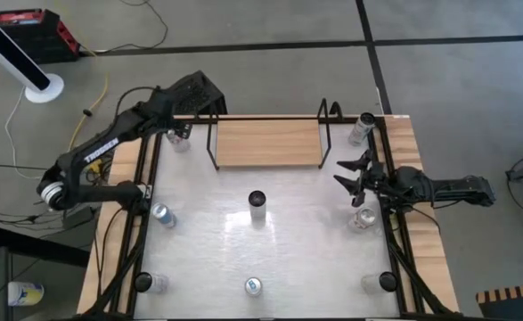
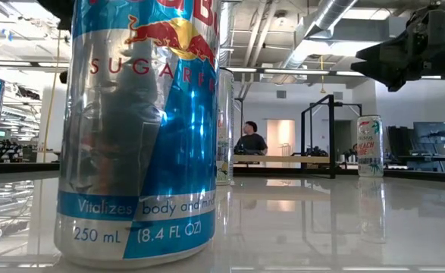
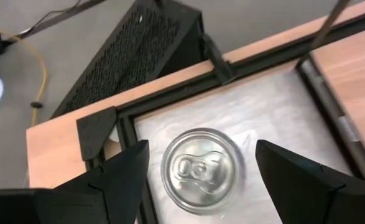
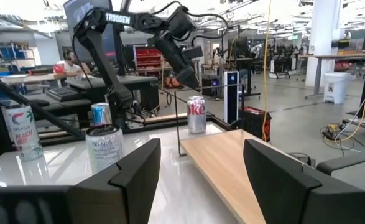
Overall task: Place canned beverage on shelf
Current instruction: Put the top right red-silver soda can on the shelf
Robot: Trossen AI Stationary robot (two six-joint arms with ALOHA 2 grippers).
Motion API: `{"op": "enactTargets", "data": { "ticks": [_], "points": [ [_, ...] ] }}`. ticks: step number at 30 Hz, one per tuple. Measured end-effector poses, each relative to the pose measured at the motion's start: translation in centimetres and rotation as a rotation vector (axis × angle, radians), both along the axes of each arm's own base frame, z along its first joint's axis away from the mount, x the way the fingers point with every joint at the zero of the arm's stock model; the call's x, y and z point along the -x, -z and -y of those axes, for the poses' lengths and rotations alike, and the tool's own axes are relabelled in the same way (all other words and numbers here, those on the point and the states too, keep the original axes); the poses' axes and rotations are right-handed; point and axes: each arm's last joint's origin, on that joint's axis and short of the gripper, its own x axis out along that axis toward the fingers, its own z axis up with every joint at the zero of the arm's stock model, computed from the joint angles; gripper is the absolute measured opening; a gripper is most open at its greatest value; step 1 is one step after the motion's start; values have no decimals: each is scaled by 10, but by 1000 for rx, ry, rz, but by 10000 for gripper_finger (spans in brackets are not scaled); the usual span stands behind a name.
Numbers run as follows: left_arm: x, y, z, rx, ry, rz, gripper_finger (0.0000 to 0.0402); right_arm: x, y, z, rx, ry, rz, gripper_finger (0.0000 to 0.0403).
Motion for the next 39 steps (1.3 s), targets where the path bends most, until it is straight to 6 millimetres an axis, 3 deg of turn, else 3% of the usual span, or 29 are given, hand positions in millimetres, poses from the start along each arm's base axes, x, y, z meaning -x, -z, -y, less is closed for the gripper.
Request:
{"op": "enactTargets", "data": {
  "ticks": [17,31,39],
  "points": [
    [-11,33,-21,137,9,-97,279,0,4,0,-1,-2,-39,256],
    [-10,37,-18,195,16,-105,278,-1,10,0,2,-2,-102,256],
    [-9,39,-17,218,11,-112,218,-1,12,0,3,-2,-123,256]
  ]
}}
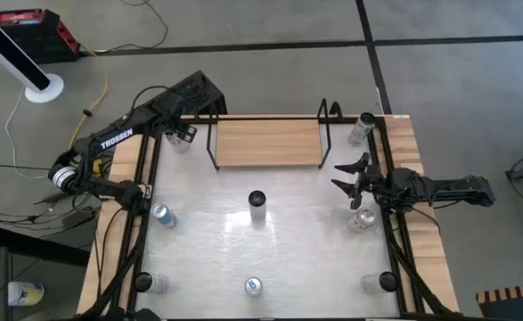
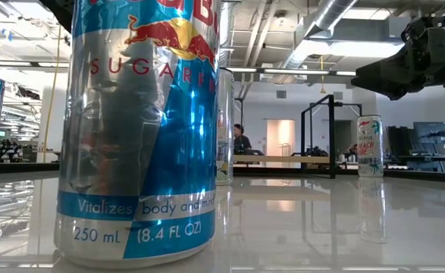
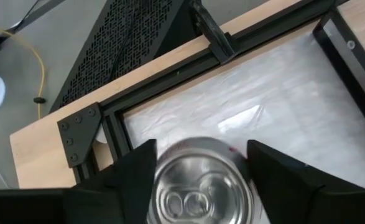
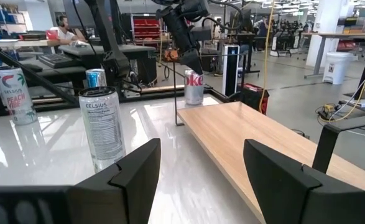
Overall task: Place canned beverage on shelf
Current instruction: Put the top right red-silver soda can on the shelf
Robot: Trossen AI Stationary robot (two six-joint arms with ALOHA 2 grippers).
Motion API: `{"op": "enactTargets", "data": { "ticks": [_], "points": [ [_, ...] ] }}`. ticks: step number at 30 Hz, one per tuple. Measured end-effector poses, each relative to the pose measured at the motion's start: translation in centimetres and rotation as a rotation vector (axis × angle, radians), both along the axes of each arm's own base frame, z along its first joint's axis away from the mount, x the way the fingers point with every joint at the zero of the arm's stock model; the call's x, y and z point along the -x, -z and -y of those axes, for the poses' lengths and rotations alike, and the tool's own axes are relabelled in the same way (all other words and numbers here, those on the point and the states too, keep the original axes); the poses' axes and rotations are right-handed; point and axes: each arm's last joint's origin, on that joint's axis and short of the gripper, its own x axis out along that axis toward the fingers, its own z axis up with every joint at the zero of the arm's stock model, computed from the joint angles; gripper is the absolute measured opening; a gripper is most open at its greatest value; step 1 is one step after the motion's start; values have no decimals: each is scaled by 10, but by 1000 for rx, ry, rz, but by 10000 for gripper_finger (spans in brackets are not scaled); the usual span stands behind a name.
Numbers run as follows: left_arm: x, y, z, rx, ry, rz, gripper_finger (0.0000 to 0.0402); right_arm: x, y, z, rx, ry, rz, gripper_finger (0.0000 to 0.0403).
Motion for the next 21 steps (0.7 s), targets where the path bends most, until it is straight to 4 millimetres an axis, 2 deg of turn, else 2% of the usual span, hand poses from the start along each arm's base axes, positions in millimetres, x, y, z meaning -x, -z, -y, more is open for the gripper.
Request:
{"op": "enactTargets", "data": {
  "ticks": [7,11,16,21],
  "points": [
    [0,0,0,-1,16,-8,141,0,0,0,0,0,0,255],
    [0,0,-1,-19,18,-20,117,0,0,0,0,0,0,255],
    [-2,-3,-3,-53,36,-11,125,0,0,0,-1,0,0,255],
    [-2,-8,1,-76,61,-14,162,0,0,0,-1,0,0,255]
  ]
}}
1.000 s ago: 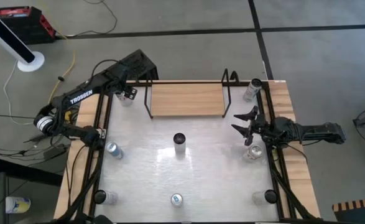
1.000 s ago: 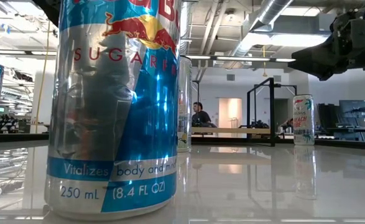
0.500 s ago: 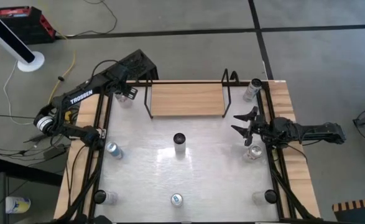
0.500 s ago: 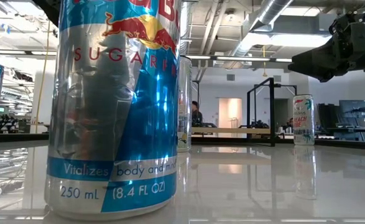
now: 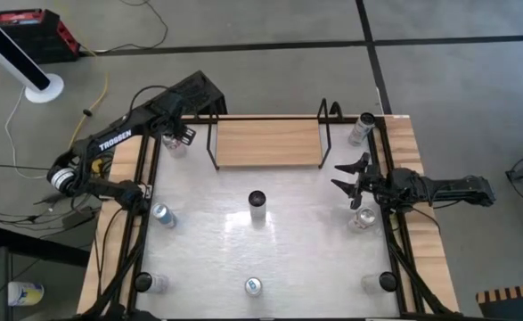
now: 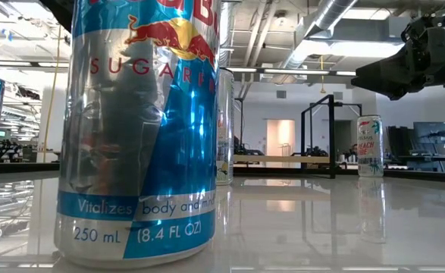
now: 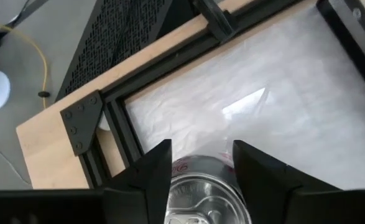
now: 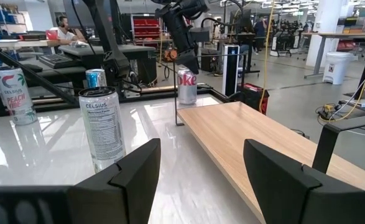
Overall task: Place canned beverage on shelf
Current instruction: Put the top right red-silver soda can on the shelf
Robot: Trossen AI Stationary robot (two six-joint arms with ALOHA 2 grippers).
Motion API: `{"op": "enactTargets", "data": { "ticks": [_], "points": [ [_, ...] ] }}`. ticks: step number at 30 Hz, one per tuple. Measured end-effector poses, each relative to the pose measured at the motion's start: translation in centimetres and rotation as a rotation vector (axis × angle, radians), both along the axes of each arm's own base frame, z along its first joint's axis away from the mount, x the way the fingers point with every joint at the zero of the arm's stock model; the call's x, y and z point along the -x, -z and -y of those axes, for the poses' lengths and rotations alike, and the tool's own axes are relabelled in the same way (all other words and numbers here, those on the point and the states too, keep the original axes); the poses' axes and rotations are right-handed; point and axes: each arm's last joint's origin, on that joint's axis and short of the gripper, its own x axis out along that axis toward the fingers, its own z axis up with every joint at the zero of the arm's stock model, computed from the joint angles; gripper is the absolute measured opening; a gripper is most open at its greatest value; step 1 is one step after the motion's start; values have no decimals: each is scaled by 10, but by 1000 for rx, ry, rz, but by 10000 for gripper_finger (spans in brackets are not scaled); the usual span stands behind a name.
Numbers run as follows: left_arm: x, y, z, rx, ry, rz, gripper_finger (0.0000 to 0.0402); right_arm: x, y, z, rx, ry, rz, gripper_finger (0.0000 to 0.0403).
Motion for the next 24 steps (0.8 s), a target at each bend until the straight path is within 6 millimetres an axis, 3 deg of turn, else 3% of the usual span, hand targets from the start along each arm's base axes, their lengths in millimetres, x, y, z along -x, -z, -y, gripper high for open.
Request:
{"op": "enactTargets", "data": {
  "ticks": [9,14,24],
  "points": [
    [1,-15,11,-58,27,41,251,0,0,0,0,0,-1,255],
    [5,-13,16,-11,6,25,292,0,0,0,0,0,0,255],
    [9,-9,20,70,23,-13,327,0,0,0,-10,0,7,255]
  ]
}}
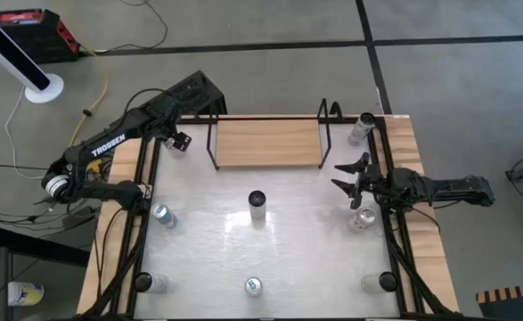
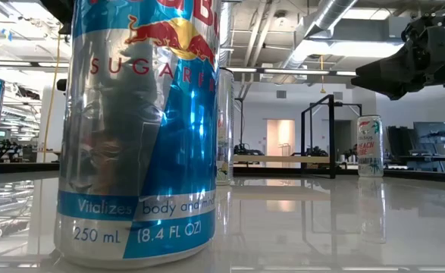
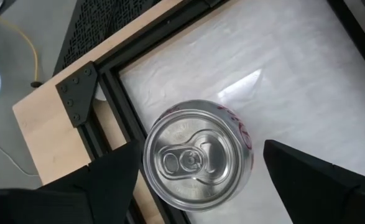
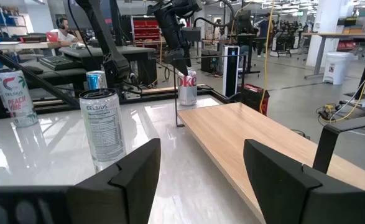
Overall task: Place canned beverage on shelf
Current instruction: Put the top right red-silver soda can on the shelf
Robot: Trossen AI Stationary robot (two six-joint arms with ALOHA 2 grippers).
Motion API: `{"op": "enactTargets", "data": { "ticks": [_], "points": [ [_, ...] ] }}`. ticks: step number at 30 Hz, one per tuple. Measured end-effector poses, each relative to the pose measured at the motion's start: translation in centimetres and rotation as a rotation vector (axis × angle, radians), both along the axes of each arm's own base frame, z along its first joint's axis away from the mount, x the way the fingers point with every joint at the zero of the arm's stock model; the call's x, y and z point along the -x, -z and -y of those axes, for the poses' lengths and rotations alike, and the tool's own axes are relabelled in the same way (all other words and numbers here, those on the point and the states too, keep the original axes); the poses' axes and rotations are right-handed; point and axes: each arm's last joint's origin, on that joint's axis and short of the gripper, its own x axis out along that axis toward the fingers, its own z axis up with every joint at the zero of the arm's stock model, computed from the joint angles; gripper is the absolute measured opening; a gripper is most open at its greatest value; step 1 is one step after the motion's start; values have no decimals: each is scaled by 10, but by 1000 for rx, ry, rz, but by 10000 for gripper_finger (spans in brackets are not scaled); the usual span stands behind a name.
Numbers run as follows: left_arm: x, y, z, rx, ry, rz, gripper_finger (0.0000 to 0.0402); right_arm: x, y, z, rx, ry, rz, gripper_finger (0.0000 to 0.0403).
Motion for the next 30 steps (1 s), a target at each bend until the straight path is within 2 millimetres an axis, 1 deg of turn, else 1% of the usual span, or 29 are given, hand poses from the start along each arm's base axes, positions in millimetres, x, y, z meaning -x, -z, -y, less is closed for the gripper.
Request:
{"op": "enactTargets", "data": {
  "ticks": [6,12,18,27,30],
  "points": [
    [1,1,1,12,11,-12,328,0,0,0,-39,0,13,255],
    [2,7,3,29,36,-39,328,0,0,0,-39,0,13,255],
    [2,8,2,55,77,-10,328,0,0,0,-42,0,14,255],
    [-6,25,-9,126,110,-60,328,0,0,-1,-41,-47,8,255],
    [-8,27,-12,119,121,-61,328,0,1,-1,-43,-50,-1,255]
  ]
}}
